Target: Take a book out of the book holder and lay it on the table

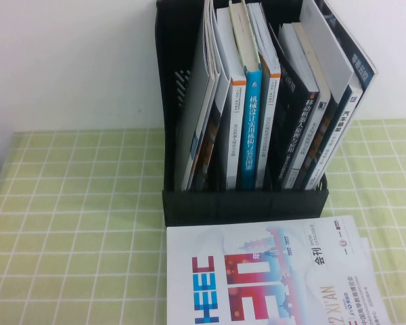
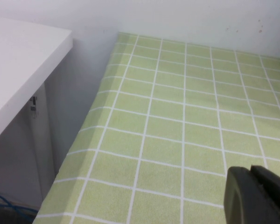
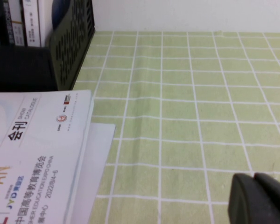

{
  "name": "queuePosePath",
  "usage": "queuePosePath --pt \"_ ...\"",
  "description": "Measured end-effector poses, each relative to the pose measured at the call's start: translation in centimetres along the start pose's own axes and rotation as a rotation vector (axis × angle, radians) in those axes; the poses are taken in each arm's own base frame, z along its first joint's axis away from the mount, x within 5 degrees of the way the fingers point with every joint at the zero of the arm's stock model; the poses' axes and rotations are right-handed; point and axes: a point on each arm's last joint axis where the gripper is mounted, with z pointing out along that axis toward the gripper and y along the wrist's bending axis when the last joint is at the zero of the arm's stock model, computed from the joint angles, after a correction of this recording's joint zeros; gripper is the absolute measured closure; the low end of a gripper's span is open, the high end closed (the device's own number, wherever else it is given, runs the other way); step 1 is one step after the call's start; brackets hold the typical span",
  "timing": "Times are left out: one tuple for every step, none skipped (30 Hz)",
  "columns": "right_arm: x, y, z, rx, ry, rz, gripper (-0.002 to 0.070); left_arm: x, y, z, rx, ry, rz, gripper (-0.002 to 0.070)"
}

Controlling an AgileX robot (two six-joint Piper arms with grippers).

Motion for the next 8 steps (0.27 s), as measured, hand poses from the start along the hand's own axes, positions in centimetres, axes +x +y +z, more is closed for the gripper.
queuePosePath --pt "0.0 0.0 0.0 0.0 0.0 0.0 0.0678 0.0 0.0 0.0 0.0 0.0 0.0 0.0678" --pt "0.0 0.0 0.0 0.0 0.0 0.0 0.0678 0.0 0.0 0.0 0.0 0.0 0.0 0.0678" --pt "0.0 0.0 0.0 0.0 0.0 0.0 0.0678 0.0 0.0 0.0 0.0 0.0 0.0 0.0678" --pt "0.0 0.0 0.0 0.0 0.0 0.0 0.0678 0.0 0.0 0.0 0.0 0.0 0.002 0.0678" --pt "0.0 0.0 0.0 0.0 0.0 0.0 0.0678 0.0 0.0 0.0 0.0 0.0 0.004 0.0678" --pt "0.0 0.0 0.0 0.0 0.0 0.0 0.0678 0.0 0.0 0.0 0.0 0.0 0.006 0.0678" --pt "0.0 0.0 0.0 0.0 0.0 0.0 0.0678 0.0 0.0 0.0 0.0 0.0 0.006 0.0678" --pt "0.0 0.0 0.0 0.0 0.0 0.0 0.0678 0.0 0.0 0.0 0.0 0.0 0.006 0.0678"
